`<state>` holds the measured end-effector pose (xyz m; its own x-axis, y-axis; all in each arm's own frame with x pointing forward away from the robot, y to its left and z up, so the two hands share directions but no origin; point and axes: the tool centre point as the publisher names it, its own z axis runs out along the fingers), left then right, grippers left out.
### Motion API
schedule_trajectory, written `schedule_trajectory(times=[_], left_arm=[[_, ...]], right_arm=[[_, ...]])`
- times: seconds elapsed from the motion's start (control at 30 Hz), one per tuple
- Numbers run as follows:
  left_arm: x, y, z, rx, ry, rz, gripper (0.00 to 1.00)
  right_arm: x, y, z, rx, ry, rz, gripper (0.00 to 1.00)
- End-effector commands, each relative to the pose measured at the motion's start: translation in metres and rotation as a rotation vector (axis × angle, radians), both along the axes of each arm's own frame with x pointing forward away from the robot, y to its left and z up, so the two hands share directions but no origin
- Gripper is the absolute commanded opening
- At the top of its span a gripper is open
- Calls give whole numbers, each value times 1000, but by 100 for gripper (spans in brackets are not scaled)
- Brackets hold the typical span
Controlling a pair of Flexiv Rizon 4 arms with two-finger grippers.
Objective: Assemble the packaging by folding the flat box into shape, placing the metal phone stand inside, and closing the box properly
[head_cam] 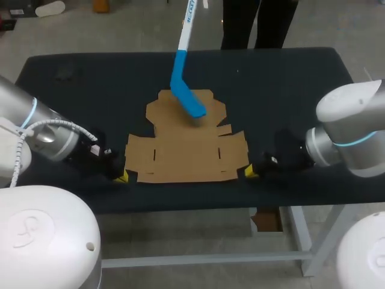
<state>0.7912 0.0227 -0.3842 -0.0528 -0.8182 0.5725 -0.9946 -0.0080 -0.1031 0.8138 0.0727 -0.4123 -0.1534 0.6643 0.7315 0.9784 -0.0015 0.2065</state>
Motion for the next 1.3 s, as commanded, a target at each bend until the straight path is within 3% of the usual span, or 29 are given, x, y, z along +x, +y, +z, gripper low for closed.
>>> schedule_trajectory(times=[0.03,1.3], left_arm=[[3,-1,-2,1,6,-4,0],[13,-7,-20,-28,59,-23,0]], right_arm=[[-1,6,-2,-8,-3,-3,0],[8,23,-15,-20,15,-12,0]])
